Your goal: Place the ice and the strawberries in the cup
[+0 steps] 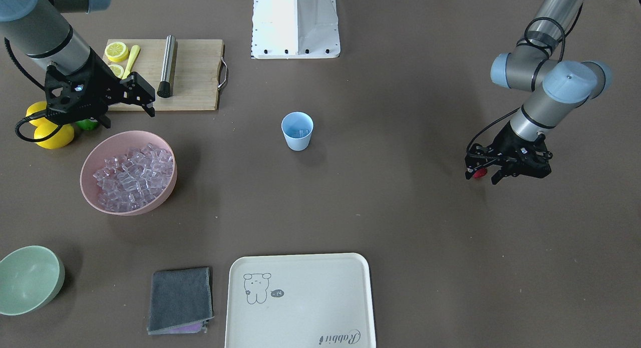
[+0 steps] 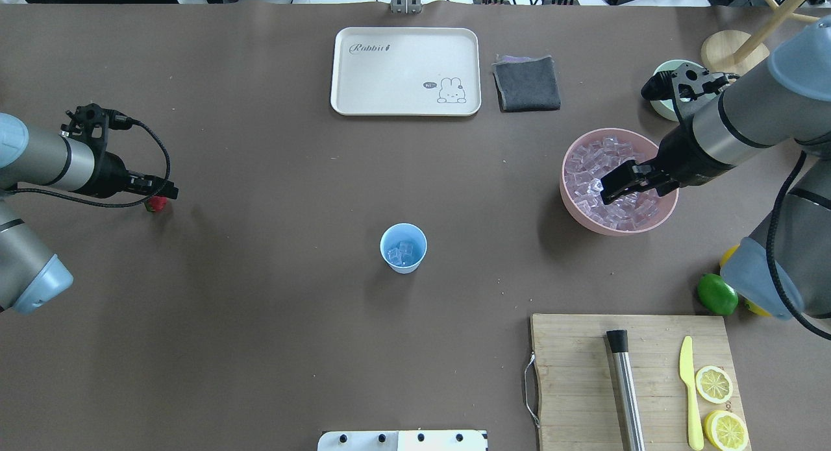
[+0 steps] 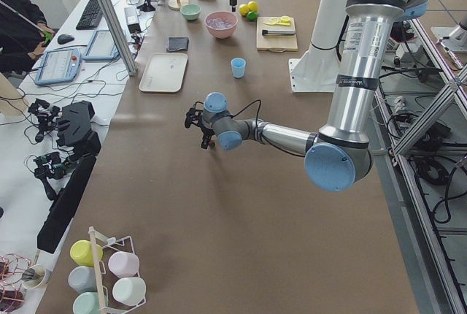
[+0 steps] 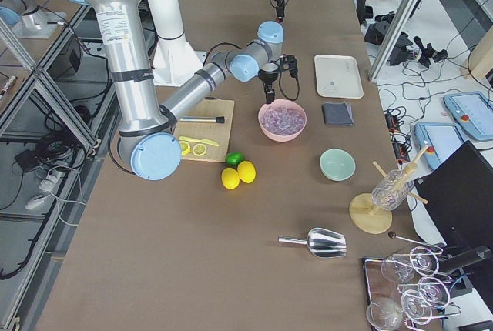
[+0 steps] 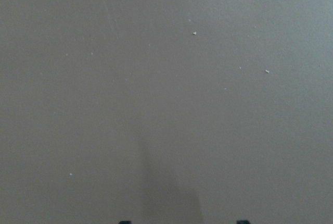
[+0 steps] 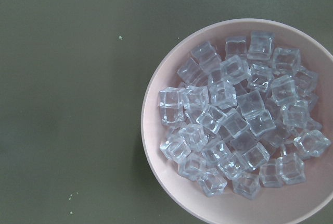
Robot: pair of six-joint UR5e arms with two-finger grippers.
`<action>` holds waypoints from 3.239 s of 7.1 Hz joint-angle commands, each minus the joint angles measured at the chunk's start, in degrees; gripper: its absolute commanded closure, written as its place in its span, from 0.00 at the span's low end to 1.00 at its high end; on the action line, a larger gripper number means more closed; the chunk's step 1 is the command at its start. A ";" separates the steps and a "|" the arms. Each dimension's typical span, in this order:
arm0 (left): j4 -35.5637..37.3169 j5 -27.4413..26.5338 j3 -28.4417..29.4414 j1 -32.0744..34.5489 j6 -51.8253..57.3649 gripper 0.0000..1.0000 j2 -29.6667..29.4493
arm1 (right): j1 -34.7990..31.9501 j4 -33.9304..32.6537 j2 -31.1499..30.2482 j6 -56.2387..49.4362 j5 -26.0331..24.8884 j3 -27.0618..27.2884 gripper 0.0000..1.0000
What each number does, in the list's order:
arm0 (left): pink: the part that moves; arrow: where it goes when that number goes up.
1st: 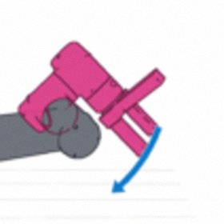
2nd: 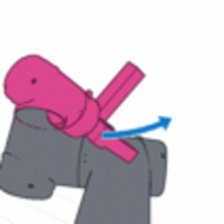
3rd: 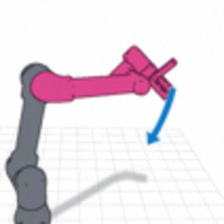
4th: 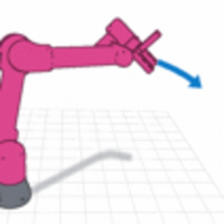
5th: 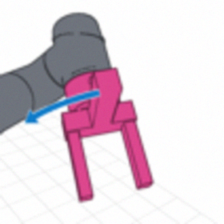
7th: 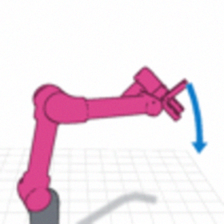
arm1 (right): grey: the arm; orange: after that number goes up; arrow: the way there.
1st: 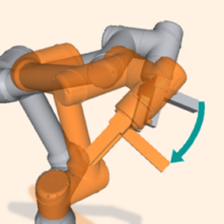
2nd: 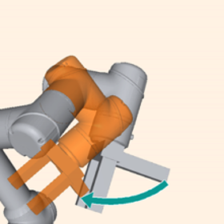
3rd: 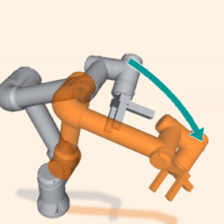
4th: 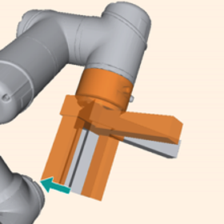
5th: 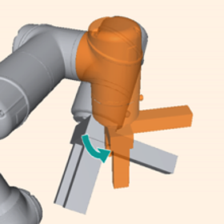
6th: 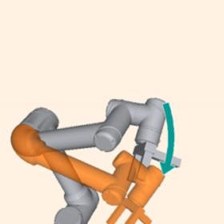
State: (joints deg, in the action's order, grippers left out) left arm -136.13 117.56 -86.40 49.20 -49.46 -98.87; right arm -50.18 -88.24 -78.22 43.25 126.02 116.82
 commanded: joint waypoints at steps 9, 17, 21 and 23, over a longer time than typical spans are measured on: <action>10.15 1.19 -16.33 -4.78 -25.35 1.00 -4.71 | -1.41 -0.09 -0.96 -2.45 0.37 -0.27 0.01; 32.86 -17.63 -16.18 -24.50 -41.86 1.00 -29.26 | -15.12 0.26 -13.54 -27.70 4.94 -1.42 0.01; 31.54 -17.63 -16.25 -23.80 -41.33 0.03 -29.10 | -15.21 0.70 -13.63 -27.78 4.85 -1.68 0.01; 37.73 -15.19 -21.40 -20.30 -36.02 0.03 -26.04 | -16.43 0.62 -14.15 -30.05 4.93 -1.85 0.01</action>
State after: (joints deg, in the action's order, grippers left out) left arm -102.60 100.71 -104.42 26.98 -89.44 -126.77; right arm -65.74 -87.56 -92.07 14.96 130.88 115.10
